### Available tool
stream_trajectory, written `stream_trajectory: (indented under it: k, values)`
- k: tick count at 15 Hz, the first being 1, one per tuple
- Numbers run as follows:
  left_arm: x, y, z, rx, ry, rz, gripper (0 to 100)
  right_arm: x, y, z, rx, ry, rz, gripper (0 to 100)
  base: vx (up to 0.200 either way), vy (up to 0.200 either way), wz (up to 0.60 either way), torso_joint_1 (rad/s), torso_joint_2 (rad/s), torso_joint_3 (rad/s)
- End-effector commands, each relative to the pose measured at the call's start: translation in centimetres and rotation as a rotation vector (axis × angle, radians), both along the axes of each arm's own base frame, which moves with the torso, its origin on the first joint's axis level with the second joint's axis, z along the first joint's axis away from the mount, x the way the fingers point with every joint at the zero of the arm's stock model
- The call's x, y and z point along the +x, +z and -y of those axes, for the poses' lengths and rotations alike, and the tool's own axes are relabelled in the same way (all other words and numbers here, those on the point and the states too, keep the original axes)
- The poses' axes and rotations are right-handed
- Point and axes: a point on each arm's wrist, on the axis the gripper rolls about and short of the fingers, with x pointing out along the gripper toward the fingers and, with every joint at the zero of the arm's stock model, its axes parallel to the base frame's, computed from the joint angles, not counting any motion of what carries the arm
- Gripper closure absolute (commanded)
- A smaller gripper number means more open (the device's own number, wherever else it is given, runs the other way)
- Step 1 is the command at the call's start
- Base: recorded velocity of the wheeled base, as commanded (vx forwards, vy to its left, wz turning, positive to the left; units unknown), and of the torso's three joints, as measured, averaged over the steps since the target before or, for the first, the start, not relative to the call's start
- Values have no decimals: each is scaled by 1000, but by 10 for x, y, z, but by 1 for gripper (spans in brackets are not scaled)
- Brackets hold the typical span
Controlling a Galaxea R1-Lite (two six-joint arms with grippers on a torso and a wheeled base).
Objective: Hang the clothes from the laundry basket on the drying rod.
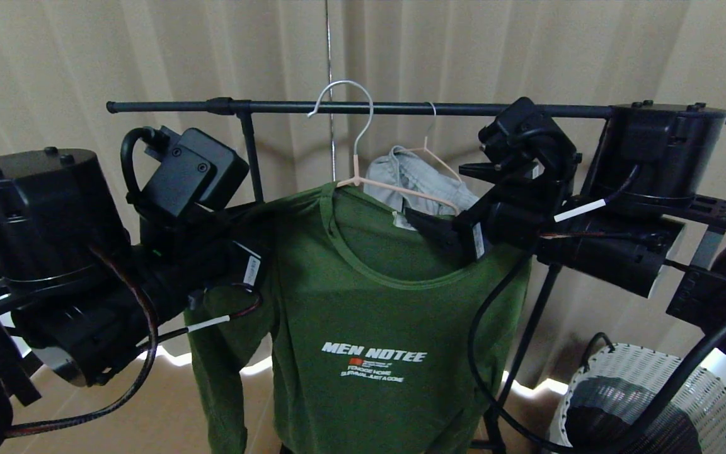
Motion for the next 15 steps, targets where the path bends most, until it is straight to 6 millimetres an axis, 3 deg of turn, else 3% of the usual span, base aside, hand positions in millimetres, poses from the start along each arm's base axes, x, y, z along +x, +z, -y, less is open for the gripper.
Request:
stream_trajectory:
  k: [1, 2, 3, 14, 15]
  values:
    - [-3, 2, 1, -5, -11, 7, 100, 1, -2, -1, -8, 1, -1, 0, 0, 0, 0, 0, 0, 0]
    - [-4, 2, 2, -5, -14, 7, 100, 1, -2, -1, -8, 1, -1, 0, 0, 0, 0, 0, 0, 0]
    - [-5, 2, 3, -4, -21, 8, 100, 0, -2, -1, -8, 2, -1, 100, 0, 0, 0, 0, 0, 0]
    - [-7, 1, 4, -4, -34, 3, 100, -10, -3, 7, 8, 4, 20, 100, 0, 0, 0, 0, 0, 0]
    - [-8, 1, 3, -5, -47, 2, 0, -11, -3, 7, 13, 4, 27, 100, 0, 0, 0, 0, 0, 0]
